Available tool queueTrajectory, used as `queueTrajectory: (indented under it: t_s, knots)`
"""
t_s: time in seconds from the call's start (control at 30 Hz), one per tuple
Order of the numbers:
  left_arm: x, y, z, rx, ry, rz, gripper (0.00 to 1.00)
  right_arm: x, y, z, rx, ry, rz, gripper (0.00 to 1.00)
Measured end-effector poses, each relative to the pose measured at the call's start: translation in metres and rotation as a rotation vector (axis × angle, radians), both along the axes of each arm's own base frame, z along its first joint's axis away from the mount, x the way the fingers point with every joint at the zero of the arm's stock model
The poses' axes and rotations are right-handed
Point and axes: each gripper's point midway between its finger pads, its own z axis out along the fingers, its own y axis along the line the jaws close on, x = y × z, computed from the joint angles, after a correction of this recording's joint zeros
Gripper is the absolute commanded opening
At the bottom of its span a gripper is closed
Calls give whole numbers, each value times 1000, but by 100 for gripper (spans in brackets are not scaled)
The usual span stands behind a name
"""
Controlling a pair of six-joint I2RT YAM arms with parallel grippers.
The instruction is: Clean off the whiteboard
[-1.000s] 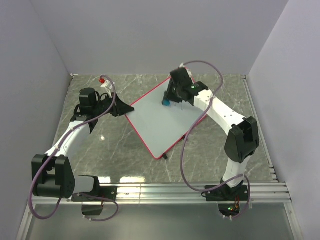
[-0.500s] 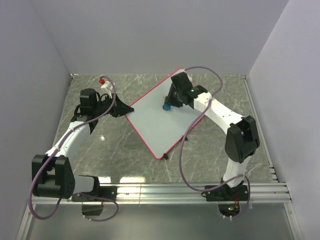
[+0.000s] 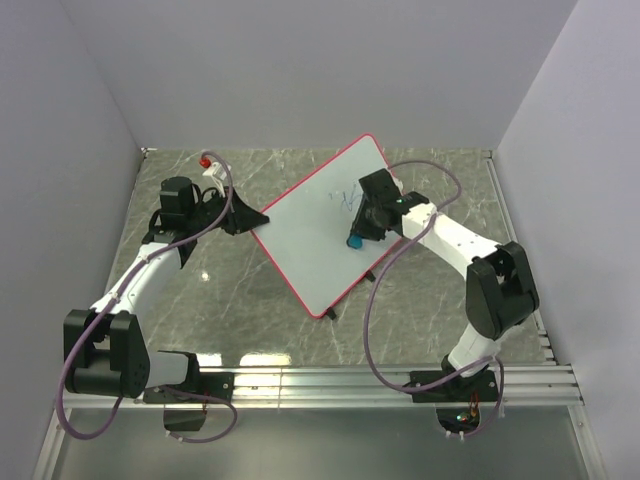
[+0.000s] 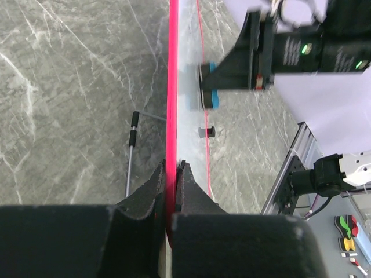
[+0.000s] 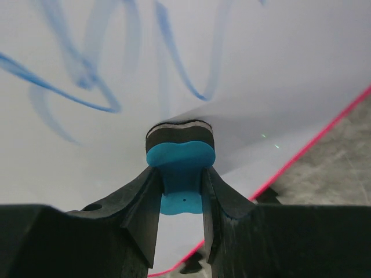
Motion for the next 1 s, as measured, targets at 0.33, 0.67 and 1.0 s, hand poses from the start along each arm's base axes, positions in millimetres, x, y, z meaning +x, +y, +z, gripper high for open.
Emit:
queueTrajectory:
  t_s: [0.33,0.67,1.0]
  knots:
    - [0,-2,1,0,-11,-6,0,89,62,135,254,-279,-16,0]
    - [-2,0,-2,15,2,23,0,77,52,72,196,-150,-57,0]
    - [-3,-1,-1,11,0,16,0,14,-23,-11,42,17,-142,0]
